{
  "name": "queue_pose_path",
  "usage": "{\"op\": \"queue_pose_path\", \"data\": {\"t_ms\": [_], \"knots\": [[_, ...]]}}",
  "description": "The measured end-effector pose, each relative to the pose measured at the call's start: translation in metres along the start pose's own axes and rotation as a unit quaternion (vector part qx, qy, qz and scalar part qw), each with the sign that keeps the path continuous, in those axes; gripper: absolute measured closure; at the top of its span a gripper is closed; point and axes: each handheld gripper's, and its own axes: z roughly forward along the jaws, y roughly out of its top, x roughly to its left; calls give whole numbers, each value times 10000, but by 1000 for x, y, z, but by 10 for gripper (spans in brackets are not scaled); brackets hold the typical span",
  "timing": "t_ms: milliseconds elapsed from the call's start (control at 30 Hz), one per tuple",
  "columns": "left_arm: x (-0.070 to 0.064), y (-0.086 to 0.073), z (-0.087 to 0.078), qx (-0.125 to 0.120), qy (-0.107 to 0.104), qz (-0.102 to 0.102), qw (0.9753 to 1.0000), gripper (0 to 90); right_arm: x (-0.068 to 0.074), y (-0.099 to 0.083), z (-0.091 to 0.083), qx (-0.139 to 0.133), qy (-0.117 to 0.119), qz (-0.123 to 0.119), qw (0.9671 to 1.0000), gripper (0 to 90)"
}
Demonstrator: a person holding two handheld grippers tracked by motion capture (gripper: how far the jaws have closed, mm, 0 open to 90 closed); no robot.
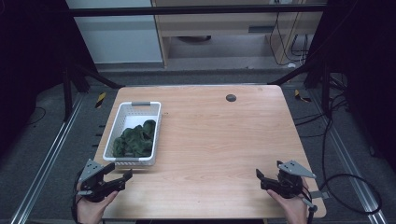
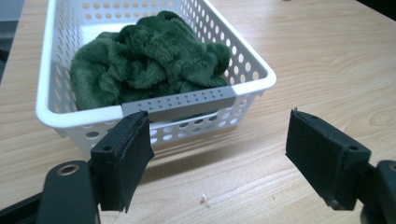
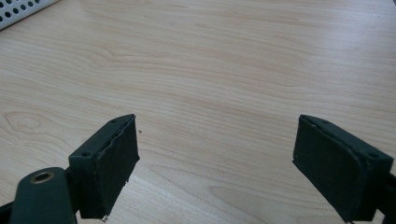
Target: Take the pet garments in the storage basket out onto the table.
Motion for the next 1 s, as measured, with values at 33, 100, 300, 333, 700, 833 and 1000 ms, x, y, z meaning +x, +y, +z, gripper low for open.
{"op": "queue_pose_path", "data": {"t_ms": [33,100,300,333,700,833,1000], "knots": [[0,1,-1,-28,-6,-3,10000,214,0,0,0,-6,-20,-7,10000,139],[0,4,-2,-45,-27,-3,10000,213,0,-1,0,-2,-23,1,10000,139],[1,12,-4,-75,-45,-31,10000,210,0,-1,0,35,1,38,10000,132],[2,14,-4,-70,-45,-32,10000,210,0,0,0,41,-4,23,10000,131],[-1,31,-4,-190,-89,-37,9998,209,-3,-1,1,24,-30,2,10000,127],[-1,41,-2,-225,-97,-32,9997,208,-4,-1,0,11,-48,16,10000,127],[2,49,-3,-278,-66,3,9996,208,-5,-1,0,-3,-81,-26,10000,127]]}}
